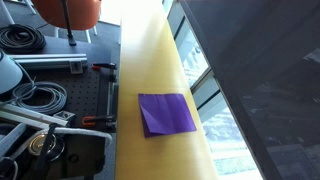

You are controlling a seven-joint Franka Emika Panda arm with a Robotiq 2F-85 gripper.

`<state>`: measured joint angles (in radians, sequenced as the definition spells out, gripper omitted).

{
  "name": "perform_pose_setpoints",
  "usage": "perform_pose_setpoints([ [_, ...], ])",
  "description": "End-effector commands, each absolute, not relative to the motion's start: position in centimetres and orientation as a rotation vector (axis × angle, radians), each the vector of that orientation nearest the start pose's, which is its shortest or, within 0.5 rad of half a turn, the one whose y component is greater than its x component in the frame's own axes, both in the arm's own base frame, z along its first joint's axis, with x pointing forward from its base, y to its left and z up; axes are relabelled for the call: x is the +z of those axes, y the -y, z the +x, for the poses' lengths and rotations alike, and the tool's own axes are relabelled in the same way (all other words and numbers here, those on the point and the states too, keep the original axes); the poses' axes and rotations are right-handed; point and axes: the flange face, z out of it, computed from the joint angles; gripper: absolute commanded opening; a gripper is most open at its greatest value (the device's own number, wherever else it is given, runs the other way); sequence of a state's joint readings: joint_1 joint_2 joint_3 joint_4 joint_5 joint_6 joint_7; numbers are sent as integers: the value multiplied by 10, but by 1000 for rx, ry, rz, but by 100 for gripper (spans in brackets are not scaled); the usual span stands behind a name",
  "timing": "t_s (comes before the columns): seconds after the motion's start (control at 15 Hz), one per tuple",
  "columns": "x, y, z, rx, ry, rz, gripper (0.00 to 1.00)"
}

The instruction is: Open the purple file holder

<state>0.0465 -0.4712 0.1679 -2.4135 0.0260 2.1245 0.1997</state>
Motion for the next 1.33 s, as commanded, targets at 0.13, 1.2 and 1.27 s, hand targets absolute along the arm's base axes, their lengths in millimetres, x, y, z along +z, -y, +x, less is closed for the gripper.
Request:
perform_pose_setpoints([
  [0.13, 495, -96, 417, -295, -18, -3150, 100],
  [1.2, 262, 36, 502, -203, -242, -3069, 100],
  [1.27, 251, 42, 504, -208, -207, -3070, 100],
])
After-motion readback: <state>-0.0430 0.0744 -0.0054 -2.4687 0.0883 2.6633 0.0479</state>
